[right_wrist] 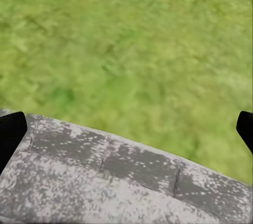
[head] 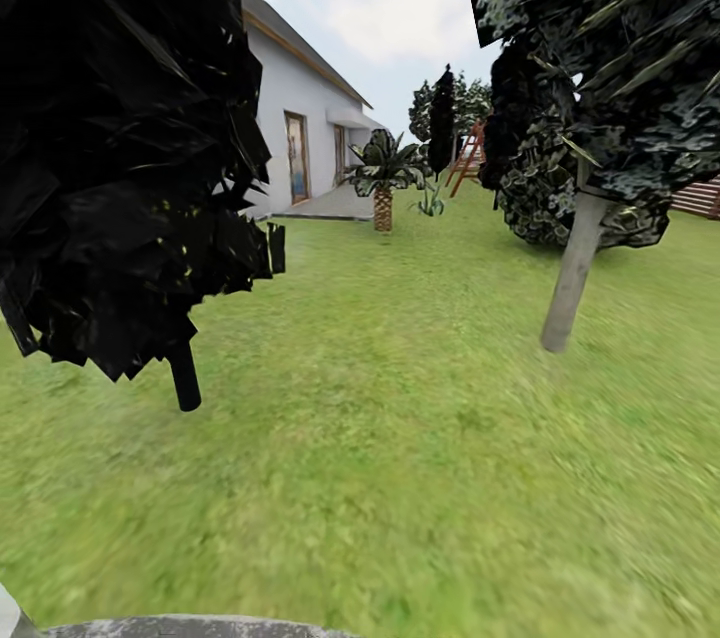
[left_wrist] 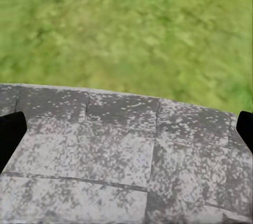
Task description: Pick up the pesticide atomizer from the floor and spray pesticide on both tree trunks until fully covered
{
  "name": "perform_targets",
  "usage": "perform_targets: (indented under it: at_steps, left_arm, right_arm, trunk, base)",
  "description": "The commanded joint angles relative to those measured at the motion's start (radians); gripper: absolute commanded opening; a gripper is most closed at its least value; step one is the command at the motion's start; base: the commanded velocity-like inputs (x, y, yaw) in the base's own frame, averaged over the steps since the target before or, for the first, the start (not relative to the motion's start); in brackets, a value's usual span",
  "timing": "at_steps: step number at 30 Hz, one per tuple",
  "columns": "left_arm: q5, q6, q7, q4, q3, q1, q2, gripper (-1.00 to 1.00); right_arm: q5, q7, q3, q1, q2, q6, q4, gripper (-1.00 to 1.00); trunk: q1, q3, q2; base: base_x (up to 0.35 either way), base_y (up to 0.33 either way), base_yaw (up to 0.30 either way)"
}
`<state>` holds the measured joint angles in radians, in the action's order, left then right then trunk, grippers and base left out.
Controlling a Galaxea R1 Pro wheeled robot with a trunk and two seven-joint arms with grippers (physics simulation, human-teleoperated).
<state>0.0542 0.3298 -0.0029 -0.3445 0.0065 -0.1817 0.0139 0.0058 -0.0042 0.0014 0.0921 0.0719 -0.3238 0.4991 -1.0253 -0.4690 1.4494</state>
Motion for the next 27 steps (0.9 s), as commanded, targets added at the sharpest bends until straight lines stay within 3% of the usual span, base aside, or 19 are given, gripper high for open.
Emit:
perform_targets:
  at_steps: [1, 19, 27]
  left_arm:
    - [0.006, 0.003, 0.0, 0.001, 0.0, -0.001, 0.0, 1.0]
    - [0.007, 0.003, 0.001, 0.001, 0.001, -0.001, 0.001, 1.0]
    - [0.012, 0.003, 0.006, 0.001, 0.001, -0.001, 0.001, 1.0]
  right_arm:
    - [0.001, 0.0, 0.0, 0.0, 0.0, -0.003, -0.001, 1.0]
    - [0.0, 0.0, 0.0, 0.0, -0.001, -0.003, -0.001, 1.0]
    - [0.0, -0.001, 0.0, 0.001, -0.004, -0.002, -0.001, 1.0]
  trunk:
    - [0.0, -0.001, 0.001]
    - [0.0, -0.001, 0.001]
    - [0.0, -0.001, 0.001]
  base:
    - [-0.14, -0.239, 0.277]
    - [-0.025, -0.263, 0.277]
    - [0.0, -0.07, 0.278]
